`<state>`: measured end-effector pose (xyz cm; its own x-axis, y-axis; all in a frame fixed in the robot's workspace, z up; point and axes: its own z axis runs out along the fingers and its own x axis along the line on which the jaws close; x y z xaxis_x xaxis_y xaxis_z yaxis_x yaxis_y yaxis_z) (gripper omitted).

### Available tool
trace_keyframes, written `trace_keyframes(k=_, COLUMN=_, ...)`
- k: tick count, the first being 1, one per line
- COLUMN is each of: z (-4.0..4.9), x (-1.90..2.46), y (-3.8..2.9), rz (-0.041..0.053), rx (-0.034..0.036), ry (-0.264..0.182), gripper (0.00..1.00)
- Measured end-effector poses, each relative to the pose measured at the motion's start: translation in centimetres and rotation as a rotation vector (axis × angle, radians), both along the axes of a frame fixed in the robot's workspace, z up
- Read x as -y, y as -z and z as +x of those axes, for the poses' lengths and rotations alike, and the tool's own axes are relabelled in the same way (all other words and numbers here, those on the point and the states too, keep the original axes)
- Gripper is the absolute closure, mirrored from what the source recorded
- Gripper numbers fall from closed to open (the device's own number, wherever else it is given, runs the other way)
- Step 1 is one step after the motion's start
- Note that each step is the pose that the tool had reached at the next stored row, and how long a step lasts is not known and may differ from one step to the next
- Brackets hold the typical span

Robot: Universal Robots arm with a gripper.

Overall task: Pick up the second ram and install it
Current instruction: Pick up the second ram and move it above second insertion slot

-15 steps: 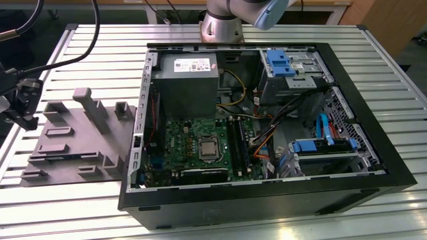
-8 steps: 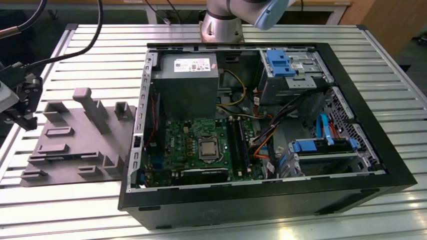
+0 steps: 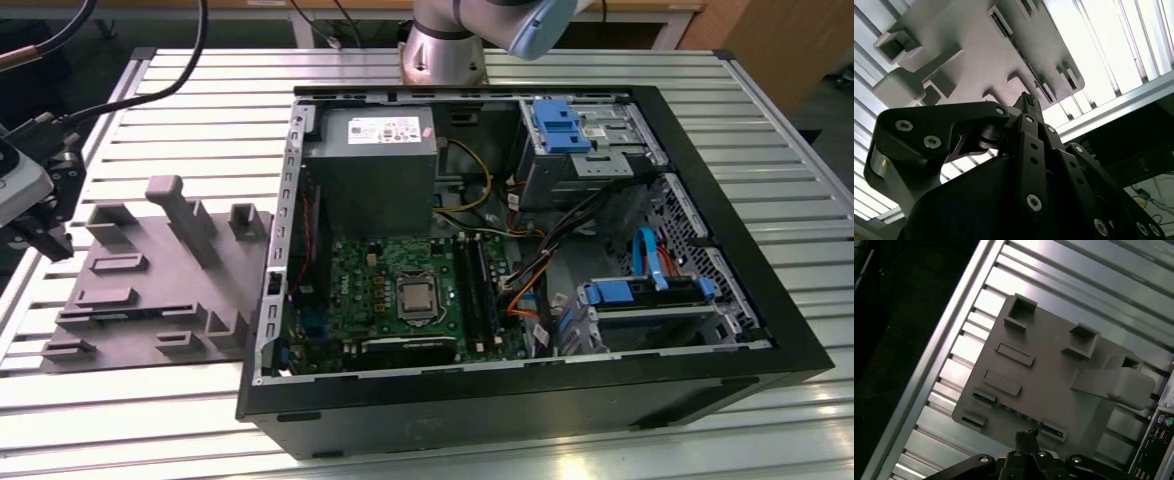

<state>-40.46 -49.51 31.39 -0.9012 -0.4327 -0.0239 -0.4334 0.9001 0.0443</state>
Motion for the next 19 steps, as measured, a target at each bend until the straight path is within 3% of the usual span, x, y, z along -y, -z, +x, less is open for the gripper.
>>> trace_keyframes(k=19, z=0.00, x=0.00, y=0.02, rz=0.0000, rx=0.0000, ry=-0.309, gripper=0.89)
